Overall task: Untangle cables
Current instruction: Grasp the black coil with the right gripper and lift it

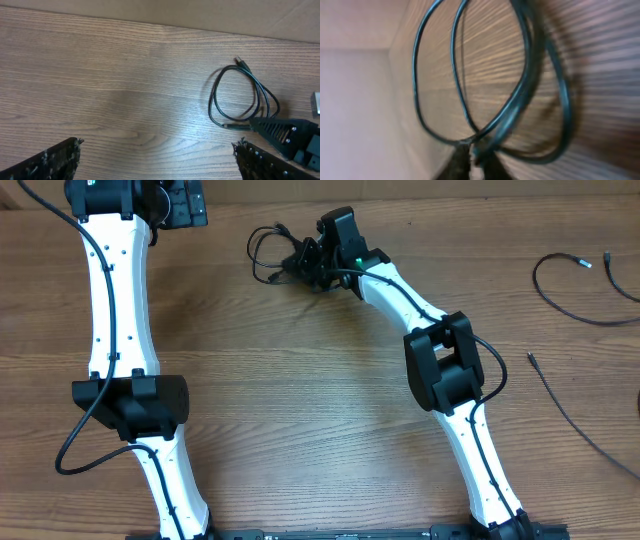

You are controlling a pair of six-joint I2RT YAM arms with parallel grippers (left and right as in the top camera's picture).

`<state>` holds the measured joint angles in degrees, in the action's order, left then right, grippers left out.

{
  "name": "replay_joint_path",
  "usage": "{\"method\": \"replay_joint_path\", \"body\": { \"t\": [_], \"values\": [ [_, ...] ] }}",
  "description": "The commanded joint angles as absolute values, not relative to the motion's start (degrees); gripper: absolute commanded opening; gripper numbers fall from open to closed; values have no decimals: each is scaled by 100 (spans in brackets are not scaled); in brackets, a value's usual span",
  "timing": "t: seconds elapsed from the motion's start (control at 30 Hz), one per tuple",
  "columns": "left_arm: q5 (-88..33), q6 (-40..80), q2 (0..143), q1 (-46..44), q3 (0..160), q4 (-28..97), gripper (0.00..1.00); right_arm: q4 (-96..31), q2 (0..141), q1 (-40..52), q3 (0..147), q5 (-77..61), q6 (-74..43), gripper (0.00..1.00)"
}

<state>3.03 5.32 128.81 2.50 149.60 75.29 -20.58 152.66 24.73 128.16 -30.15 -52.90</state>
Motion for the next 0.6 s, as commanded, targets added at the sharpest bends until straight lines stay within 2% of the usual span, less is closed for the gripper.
{"method": "replay_joint_path", "body": {
  "t": [0.0,0.3,0.57],
  "values": [
    [296,375,12849,272,15010,7542,100,-2027,15349,2443,12860,-2895,-4982,4],
    [292,379,12849,272,15010,7537,100,-2025,15301,2167,13047,-3518,-4442,4],
    [-69,416,12849,268,15010,7441,100,-2196,14822,1678,14077,-3603,-4071,4]
  ]
}}
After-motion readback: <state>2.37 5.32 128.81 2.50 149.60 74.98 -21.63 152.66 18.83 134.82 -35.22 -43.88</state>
